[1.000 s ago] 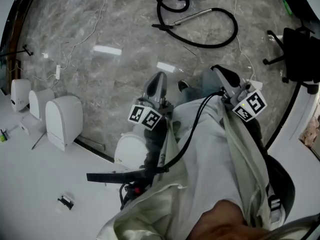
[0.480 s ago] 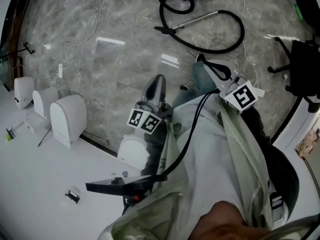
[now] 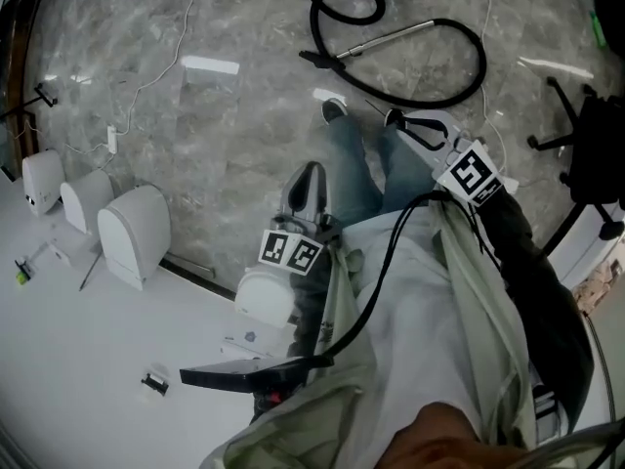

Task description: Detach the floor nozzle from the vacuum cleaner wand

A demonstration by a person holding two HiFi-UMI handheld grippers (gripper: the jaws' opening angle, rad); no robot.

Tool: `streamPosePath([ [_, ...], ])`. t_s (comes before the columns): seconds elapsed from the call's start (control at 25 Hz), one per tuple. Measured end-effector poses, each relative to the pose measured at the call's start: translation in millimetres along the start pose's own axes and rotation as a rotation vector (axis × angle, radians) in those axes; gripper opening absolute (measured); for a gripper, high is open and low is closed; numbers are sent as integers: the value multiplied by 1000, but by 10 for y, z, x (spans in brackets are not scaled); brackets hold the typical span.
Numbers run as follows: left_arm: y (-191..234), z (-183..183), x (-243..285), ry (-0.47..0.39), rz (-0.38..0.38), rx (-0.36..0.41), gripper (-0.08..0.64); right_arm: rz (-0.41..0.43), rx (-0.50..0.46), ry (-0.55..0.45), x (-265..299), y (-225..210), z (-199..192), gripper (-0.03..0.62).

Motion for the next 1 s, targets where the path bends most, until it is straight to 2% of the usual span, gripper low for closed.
streamPosePath([
  [0.08, 377, -215, 246, 46, 29, 5, 21, 13, -12, 76, 274, -172, -332, 153],
  [0.16, 814, -532, 455, 87, 64, -11, 21, 2, -58, 152, 542, -373, -773, 217],
  [0.32, 1769, -1156, 766, 93, 148, -96, 21, -23, -142, 269, 1208, -1035, -1981, 221],
  [0.44, 2442, -1535, 987, 107, 179, -91, 21, -8, -170, 358, 1862, -1655, -3022, 221],
  [0.52, 2827, -1800, 1087, 136, 183, -72, 23, 18, -229, 406, 2332, -1968, -3631, 222],
  [0.6, 3184, -2049, 1108, 154, 198, -69, 35, 70, -307, 490, 2753, -2143, -4234, 237],
  [0.72, 3688, -2342, 1114, 128, 233, -85, 35, 178, -432, 592, 3382, -2349, -5004, 265],
  [0.88, 4165, -2671, 1122, 105, 252, -96, 36, 305, -655, 717, 4004, -2579, -5706, 265],
  [1.0, 4412, -2879, 1113, 98, 254, -113, 37, 446, -718, 821, 4195, -2615, -6191, 265],
])
Point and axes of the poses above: the fingertips, and each gripper's own axes: x forward along the fingers, y to its left, z out of its top, the point moved 6 cm from there along -x, backward along the fingers, and after that the axes turned 11 degrees about -y, right-handed, at the moved point
